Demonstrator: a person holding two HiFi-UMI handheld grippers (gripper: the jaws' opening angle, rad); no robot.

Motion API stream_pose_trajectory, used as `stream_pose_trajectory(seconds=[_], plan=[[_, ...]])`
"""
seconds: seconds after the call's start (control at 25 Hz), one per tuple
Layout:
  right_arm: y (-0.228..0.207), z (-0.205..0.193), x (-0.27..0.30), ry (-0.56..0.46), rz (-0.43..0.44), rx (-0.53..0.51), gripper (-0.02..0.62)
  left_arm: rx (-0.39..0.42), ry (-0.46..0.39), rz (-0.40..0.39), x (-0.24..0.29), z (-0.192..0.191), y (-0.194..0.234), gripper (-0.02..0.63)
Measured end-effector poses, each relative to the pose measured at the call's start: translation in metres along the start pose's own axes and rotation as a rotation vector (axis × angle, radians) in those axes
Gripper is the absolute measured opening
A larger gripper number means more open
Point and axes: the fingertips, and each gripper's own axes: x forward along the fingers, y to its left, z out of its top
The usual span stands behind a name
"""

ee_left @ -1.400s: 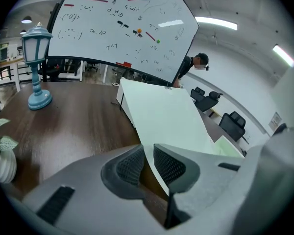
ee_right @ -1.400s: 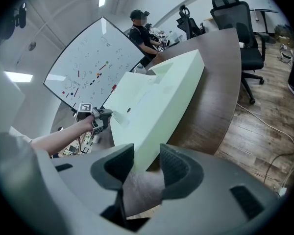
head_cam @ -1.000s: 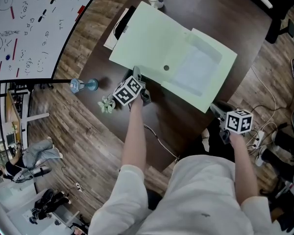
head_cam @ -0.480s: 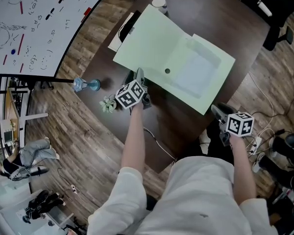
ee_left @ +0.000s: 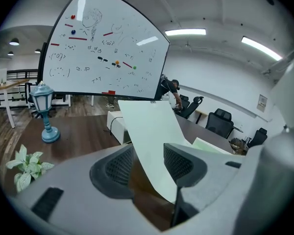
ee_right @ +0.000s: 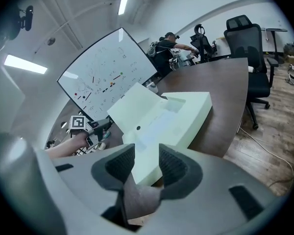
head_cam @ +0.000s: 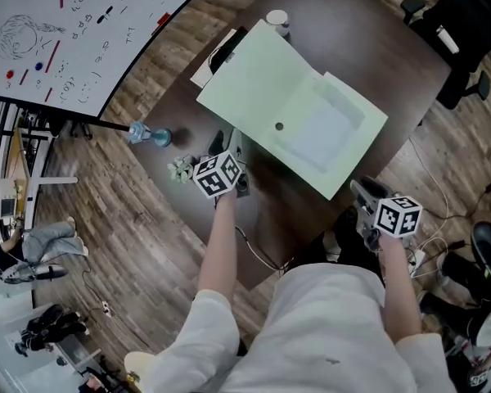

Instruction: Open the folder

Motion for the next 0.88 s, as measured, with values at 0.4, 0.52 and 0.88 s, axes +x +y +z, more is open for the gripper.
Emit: stream_pose_trajectory(seconds=[0.4, 0.52, 0.88], plan=[[0.019, 0.049, -0.033, -0.047, 0.086, -0.149, 0.138, -0.021, -0.122, -0.018, -0.074, 0.025, -0.055, 0.179], [0.026, 0.060, -0.047, -0.065, 0.112, -0.200, 0.133, -0.025, -0.154, -0.024, -0.095, 0.030, -0.076, 0.179], [0.044, 0.098, -0.091, -0.118, 0.161, -0.414, 0.110, -0.017, -0.237, -0.069, -0.150, 0.037, -0.159, 0.173]])
